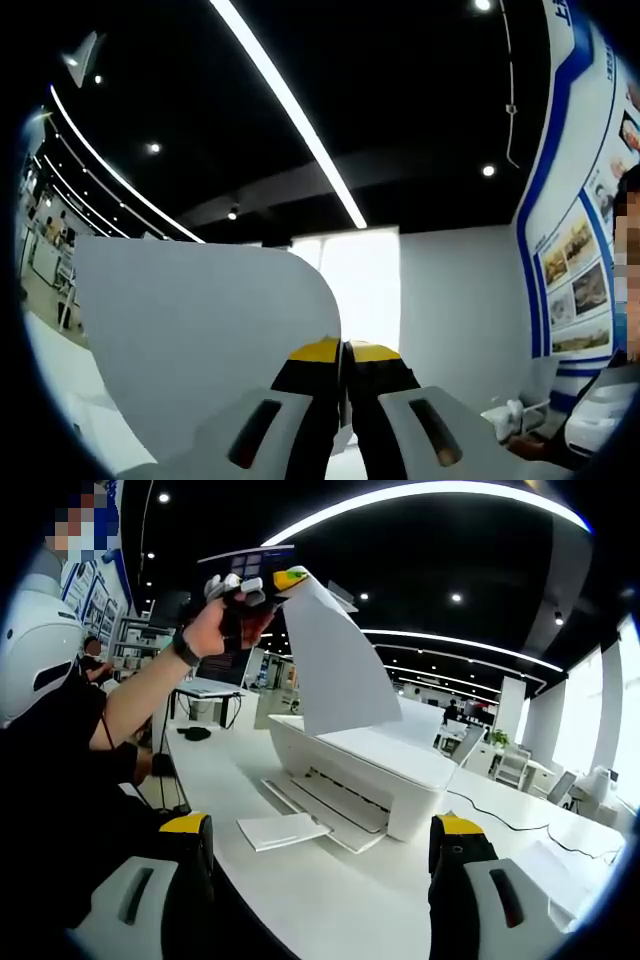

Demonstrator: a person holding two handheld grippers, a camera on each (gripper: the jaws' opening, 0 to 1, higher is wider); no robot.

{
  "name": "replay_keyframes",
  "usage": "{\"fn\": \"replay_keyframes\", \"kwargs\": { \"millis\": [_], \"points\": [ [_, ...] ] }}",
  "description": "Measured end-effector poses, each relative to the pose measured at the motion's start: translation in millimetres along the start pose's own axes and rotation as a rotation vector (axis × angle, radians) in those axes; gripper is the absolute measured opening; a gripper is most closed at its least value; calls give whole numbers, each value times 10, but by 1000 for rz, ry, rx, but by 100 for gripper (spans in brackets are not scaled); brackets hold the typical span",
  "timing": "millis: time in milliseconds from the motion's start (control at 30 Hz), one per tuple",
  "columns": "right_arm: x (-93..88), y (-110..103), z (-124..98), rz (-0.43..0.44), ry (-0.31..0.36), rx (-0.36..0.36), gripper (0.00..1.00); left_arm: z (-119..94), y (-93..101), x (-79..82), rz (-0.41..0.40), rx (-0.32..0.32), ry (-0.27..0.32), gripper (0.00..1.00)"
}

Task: Remove the paper from the printer output slot and place it on top of the printer

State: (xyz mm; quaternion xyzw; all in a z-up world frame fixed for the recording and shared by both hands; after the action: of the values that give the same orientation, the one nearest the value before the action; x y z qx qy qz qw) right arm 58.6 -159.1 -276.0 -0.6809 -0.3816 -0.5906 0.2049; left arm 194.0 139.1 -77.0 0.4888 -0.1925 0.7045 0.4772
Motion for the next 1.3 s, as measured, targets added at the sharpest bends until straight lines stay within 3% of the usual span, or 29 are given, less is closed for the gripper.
{"fn": "replay_keyframes", "kwargs": {
  "millis": [567,867,1300],
  "points": [
    [-34,22,-15,6,-2,-3,84,87,-106,-76,-2,14,-13,6],
    [-52,42,-20,14,-5,-8,84,-86,-153,-270,-26,41,-42,6],
    [-17,6,8,5,-4,-1,84,-218,-207,-365,-72,64,-47,6]
  ]
}}
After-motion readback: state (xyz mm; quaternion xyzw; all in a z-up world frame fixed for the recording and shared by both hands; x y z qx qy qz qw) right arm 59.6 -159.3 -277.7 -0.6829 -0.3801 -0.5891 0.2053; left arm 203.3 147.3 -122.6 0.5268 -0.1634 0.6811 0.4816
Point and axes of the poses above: the point that each gripper's makers call its tool centre point, and the gripper's own axes: z roughly forward along the fingers, y roughly to its right, x roughly out of its top, the point moved 8 cm from there along -z, roughly backward along the fingers, and after that the axes turned 11 degrees about x, right-handed, at the moved point
